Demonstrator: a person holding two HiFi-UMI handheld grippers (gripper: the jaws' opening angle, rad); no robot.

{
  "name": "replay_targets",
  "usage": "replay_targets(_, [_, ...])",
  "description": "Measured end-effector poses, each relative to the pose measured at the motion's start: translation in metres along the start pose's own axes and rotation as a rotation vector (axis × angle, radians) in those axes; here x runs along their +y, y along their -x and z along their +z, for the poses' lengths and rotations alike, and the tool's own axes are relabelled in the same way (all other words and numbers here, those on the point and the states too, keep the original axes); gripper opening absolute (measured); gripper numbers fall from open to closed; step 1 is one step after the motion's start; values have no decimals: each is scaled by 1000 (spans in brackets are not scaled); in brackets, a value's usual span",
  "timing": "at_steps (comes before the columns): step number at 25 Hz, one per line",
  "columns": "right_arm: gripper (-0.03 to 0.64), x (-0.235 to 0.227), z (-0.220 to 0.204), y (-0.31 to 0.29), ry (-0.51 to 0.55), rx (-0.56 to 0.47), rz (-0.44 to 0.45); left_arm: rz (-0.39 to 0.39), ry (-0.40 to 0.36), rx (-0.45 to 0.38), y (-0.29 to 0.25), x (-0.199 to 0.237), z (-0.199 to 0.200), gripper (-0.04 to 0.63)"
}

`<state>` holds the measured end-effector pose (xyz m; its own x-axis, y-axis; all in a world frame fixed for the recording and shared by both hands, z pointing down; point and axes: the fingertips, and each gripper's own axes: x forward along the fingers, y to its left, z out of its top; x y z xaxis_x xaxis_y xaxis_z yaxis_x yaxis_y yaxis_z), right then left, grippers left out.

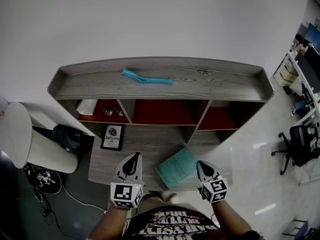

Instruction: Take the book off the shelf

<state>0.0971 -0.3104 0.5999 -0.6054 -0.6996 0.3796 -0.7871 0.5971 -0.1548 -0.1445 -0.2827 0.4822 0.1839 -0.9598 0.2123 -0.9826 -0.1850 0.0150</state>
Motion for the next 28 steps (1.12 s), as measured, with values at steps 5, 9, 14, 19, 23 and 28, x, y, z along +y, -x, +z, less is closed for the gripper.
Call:
replay_targets(5, [3,14,41,14,61,-65,39,14,-23,-29,9,-5,8,3])
replay_targets(9, [3,27,75,25,100,-102,78,19,-35,-46,16,-7,13,3])
replay_targets(14, [3,32,105,40,119,-139,79,34,-35,-64,17,-9,19,3])
replay_targets(19, [3,28,108,43,110,-183,73,24,-43,-72,14,-16,28,3])
replay_targets(23, [3,29,107,43,82,-148,66,8,-52,-80,13,-24,35,3])
replay_targets(28, [3,34,98,42,65,-146,91,-10,-66,-67,12,-32,33,3])
